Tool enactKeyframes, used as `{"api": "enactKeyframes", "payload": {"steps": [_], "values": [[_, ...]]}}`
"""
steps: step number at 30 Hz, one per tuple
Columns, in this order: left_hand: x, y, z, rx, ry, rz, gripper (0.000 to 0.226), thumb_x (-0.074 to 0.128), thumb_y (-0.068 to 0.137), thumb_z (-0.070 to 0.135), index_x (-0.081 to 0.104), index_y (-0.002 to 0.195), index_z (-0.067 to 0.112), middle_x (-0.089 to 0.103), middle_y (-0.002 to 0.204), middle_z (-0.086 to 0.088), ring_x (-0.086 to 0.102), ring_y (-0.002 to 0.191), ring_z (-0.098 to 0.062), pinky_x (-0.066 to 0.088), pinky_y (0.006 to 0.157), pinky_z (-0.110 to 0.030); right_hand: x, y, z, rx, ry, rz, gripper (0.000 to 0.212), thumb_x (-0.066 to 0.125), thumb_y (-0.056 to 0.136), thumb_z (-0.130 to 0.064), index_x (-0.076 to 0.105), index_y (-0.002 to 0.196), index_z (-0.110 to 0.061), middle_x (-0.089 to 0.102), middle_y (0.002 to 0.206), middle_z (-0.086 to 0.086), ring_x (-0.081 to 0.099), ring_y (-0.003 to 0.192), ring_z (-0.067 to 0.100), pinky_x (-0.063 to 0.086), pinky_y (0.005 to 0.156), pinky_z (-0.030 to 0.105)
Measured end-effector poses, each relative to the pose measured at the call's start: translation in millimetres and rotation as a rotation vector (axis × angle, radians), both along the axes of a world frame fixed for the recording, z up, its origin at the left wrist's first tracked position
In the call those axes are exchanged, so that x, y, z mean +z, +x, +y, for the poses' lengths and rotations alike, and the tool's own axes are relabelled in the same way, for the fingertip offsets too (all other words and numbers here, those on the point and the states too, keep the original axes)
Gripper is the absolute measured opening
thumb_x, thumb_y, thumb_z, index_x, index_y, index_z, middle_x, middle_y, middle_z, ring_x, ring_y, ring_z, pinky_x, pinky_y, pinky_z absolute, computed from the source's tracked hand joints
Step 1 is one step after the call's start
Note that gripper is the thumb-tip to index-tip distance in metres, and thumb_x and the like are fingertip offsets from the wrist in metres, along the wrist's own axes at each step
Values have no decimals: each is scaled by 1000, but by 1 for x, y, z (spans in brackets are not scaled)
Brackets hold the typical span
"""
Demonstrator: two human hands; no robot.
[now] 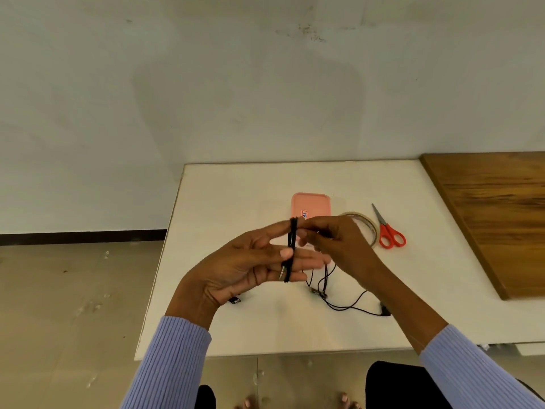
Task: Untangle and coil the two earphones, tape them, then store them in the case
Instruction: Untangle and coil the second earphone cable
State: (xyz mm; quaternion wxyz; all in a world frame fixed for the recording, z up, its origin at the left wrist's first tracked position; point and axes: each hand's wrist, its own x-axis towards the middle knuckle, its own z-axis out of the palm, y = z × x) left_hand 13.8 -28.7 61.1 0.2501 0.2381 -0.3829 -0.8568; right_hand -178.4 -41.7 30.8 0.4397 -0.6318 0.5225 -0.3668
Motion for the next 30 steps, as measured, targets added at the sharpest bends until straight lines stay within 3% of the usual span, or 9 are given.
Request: {"api": "enactKeyframes", "payload": {"steps": [3, 7, 9, 12, 16, 18, 21, 26, 30], "values": [[-3, -11, -4, 238, 79, 61, 45, 43, 88, -2, 44, 131, 9, 62, 116, -30, 64, 106, -31, 57, 79, -32, -5, 12, 5, 30, 91, 27, 42, 54, 84, 4, 65, 67, -33, 63, 56, -17, 57, 60, 0, 46, 59, 19], [-12, -18, -11, 509, 99, 19, 56, 40, 93, -5, 22, 145, 5, 63, 114, -30, 64, 106, -32, 52, 91, -35, -12, 26, 11, 111, 37, 273, 36, 56, 91, -21, 58, 58, -34, 58, 49, -16, 49, 48, 2, 40, 56, 21], [-16, -20, -13, 618, 11, -105, 63, 41, 95, -3, 14, 149, 12, 67, 110, -23, 67, 103, -27, 54, 89, -31, -14, 28, 12, 104, -30, 331, 26, 56, 92, -31, 66, 68, -33, 63, 58, -12, 53, 54, 5, 46, 62, 32], [-21, -22, -13, 688, -181, -349, 67, 46, 95, 3, 10, 149, 18, 69, 110, -12, 68, 101, -20, 53, 91, -30, -8, 28, 15, 132, -145, 502, 21, 54, 92, -37, 72, 100, -29, 70, 70, -6, 59, 63, 9, 47, 62, 31], [-27, -18, -12, 580, -415, -753, 69, 49, 95, 8, 9, 149, 22, 67, 113, -7, 65, 103, -17, 49, 95, -30, -4, 18, 10, 189, -278, 697, 22, 55, 90, -41, 72, 102, -32, 73, 87, -9, 62, 78, 11, 40, 60, 25], [-26, -13, -12, 508, -422, -821, 68, 49, 95, 7, 11, 149, 20, 68, 112, -7, 64, 105, -18, 49, 94, -29, -4, 10, 5, 186, -308, 700, 19, 58, 89, -40, 72, 100, -33, 71, 86, -11, 56, 72, 6, 38, 58, 24], [-20, -6, -9, 326, -333, -767, 69, 50, 94, 7, 10, 149, 18, 72, 104, -3, 66, 97, -15, 47, 98, -32, -8, -3, -3, 171, -312, 616, 16, 61, 87, -37, 73, 95, -30, 65, 80, -14, 45, 66, 0, 42, 59, 27], [-10, -2, -4, 51, -105, -561, 63, 48, 93, -1, 23, 147, 20, 71, 107, -13, 69, 99, -20, 55, 85, -28, -8, -8, -6, 167, -267, 396, 19, 58, 84, -39, 72, 91, -28, 62, 75, -14, 55, 67, 11, 48, 61, 35], [-8, 0, -1, -116, -34, -488, 62, 48, 92, -4, 26, 146, 16, 67, 113, -19, 66, 104, -29, 56, 84, -32, -3, -12, -8, 105, -232, 241, 8, 68, 82, -21, 73, 88, -23, 62, 77, -21, 58, 77, 6, 43, 64, 12]]}}
